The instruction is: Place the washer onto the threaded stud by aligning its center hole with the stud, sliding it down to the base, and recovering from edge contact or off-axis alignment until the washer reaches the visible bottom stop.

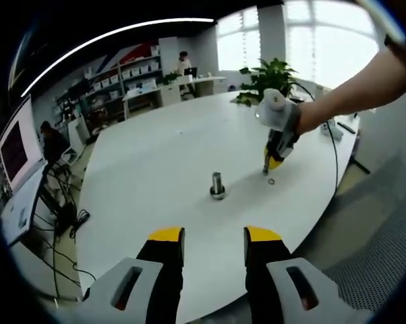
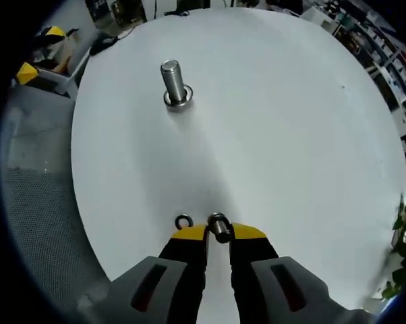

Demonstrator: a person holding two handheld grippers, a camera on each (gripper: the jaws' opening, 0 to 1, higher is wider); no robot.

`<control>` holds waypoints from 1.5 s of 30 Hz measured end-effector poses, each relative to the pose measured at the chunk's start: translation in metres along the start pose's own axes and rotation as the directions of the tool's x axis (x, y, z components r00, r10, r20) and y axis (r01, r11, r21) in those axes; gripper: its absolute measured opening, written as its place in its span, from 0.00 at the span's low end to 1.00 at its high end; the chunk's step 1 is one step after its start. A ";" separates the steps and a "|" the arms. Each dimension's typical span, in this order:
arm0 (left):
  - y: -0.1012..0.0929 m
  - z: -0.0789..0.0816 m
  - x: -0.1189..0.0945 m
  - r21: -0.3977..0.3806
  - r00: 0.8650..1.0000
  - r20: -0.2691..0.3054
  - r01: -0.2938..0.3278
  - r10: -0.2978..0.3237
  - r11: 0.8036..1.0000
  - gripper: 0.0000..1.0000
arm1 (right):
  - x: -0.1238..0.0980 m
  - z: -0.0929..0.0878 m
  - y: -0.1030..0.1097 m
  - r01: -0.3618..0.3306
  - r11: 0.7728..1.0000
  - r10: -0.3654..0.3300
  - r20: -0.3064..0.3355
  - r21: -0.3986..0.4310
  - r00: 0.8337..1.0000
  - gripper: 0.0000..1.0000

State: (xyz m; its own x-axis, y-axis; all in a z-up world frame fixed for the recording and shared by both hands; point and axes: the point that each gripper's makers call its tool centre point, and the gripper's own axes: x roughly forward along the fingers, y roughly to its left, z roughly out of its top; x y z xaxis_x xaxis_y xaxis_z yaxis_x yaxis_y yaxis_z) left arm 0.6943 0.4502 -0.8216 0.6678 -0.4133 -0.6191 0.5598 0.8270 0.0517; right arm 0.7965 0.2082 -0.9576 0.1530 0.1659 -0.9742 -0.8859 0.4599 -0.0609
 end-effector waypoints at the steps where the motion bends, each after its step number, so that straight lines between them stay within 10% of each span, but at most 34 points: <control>1: 0.000 0.000 0.000 -0.001 1.000 0.001 0.000 0.000 1.000 0.33 | 0.002 0.000 -0.001 0.000 1.000 0.000 -0.004 -0.001 1.000 0.14; 45: 0.001 0.000 -0.001 -0.005 1.000 0.001 -0.005 0.005 1.000 0.33 | -0.005 -0.017 0.013 -0.039 0.994 0.037 0.016 0.102 0.999 0.23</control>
State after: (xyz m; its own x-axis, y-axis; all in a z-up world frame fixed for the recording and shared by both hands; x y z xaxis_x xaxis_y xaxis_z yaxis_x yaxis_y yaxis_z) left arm 0.6940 0.4515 -0.8210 0.6715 -0.4095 -0.6176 0.5538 0.8311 0.0511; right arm 0.7774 0.1985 -0.9575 0.1269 0.1966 -0.9722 -0.8418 0.5398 -0.0008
